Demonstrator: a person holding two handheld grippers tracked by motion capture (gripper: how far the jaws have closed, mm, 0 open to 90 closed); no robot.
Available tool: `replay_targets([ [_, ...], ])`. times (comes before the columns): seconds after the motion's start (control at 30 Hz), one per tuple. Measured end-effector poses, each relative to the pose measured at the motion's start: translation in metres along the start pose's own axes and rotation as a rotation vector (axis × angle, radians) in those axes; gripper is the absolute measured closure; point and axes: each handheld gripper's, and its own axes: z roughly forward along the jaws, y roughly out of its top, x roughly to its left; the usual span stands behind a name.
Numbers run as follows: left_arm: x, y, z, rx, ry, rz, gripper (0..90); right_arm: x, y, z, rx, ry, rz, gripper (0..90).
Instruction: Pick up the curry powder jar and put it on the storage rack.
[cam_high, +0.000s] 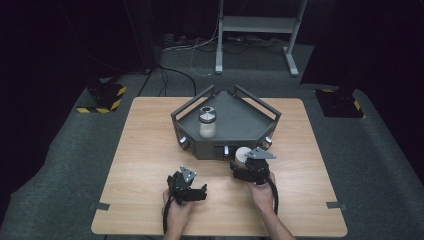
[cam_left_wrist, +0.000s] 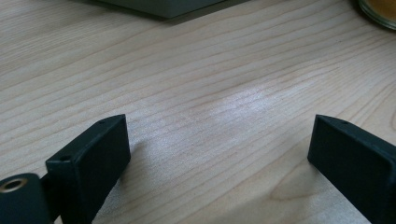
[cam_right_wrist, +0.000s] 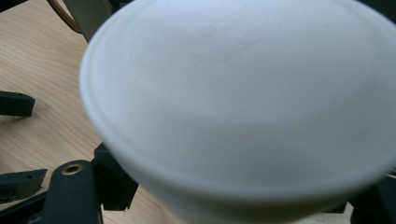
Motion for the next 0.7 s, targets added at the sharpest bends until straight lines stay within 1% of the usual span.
replay_targets([
  [0.23, 0.0000, 0.0000, 0.0000, 0.000, 0.000, 0.000, 5.7, -0.0001, -0.0006, -0.0001, -0.004, 0.001, -0.001, 27.9],
  [0.5, 0.0000, 0.0000, 0.0000, 0.000, 0.000, 0.000, 5.8, -0.0027, -0.0021, -0.0017, -0.013, 0.003, 0.001, 32.1],
  [0.7, 0.0000, 0.0000, 0.0000, 0.000, 0.000, 0.001, 5.8, -0.0023, -0.0033, -0.0018, -0.019, 0.001, 0.002, 32.4],
])
